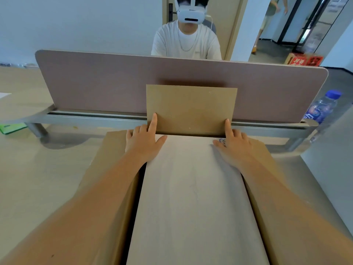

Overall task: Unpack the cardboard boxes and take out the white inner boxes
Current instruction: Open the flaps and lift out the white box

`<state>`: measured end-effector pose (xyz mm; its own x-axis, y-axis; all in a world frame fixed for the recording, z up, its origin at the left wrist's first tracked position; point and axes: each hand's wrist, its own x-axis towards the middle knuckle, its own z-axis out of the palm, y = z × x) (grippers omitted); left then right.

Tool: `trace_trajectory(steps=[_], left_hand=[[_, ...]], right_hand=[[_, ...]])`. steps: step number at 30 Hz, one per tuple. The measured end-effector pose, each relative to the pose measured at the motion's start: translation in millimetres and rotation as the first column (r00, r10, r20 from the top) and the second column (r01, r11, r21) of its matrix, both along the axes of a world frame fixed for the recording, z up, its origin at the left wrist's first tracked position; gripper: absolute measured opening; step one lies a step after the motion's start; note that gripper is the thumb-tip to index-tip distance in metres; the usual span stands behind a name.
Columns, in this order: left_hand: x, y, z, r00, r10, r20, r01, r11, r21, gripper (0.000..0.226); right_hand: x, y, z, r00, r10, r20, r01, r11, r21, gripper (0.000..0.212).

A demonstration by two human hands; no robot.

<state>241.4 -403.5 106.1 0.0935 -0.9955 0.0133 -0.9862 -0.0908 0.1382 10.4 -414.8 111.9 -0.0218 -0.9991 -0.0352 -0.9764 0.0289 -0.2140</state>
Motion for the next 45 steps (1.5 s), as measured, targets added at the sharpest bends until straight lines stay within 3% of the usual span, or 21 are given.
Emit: trace_trajectory(steps=[6, 11, 15, 19, 23, 29, 34, 40, 45], left_hand=[[2.3, 19.7, -2.8, 0.999, -0.034, 0.024, 0.034, 0.999, 0.017, 0.062], [5.6, 34.0, -5.7, 0.998, -0.039, 0.055, 0.038, 0.999, 0.019, 0.055], [3.9, 35.9, -6.2, 0.999, -0.035, 0.039, 0.034, 0.999, 0.03, 0.06], [4.9, 41.2, -3.3, 0.998, -0.056, 0.01, 0.056, 0.998, 0.003, 0.062], [-0.7, 62.4, 2.9, 0.981, -0.186, 0.057, 0.191, 0.977, -0.099, 0.062], [-18.2, 116.5, 8.2, 0.965, -0.254, -0.072, 0.256, 0.966, 0.024, 0.072], [-20.2, 154.9, 10.5, 0.98, -0.127, -0.154, 0.145, 0.983, 0.115, 0.078], [-25.9, 180.7, 10.4, 0.952, 0.106, -0.287, -0.038, 0.972, 0.234, 0.083], [-18.3, 179.2, 10.1, 0.913, 0.188, -0.363, -0.11, 0.968, 0.226, 0.087]], right_hand=[[2.5, 26.6, -3.4, 0.99, -0.051, -0.134, 0.05, 0.999, -0.012, 0.07], [6.3, 43.2, -5.7, 0.986, -0.071, -0.15, 0.069, 0.997, -0.016, 0.055], [10.0, 46.5, -4.0, 0.985, -0.07, -0.16, 0.068, 0.998, -0.019, 0.054], [13.3, 58.8, -1.2, 0.99, -0.074, -0.116, 0.066, 0.995, -0.07, 0.054], [19.6, 89.7, -0.8, 0.999, 0.023, -0.044, -0.025, 0.998, -0.05, 0.055], [29.3, 133.0, 8.8, 0.989, 0.079, 0.122, -0.082, 0.997, 0.016, 0.062], [32.7, 168.0, 9.0, 0.986, 0.077, 0.151, -0.088, 0.994, 0.067, 0.065], [31.7, 196.7, 13.6, 0.964, -0.068, 0.259, 0.032, 0.99, 0.139, 0.054], [28.1, 197.5, 15.5, 0.892, -0.192, 0.409, 0.141, 0.978, 0.151, 0.067]])
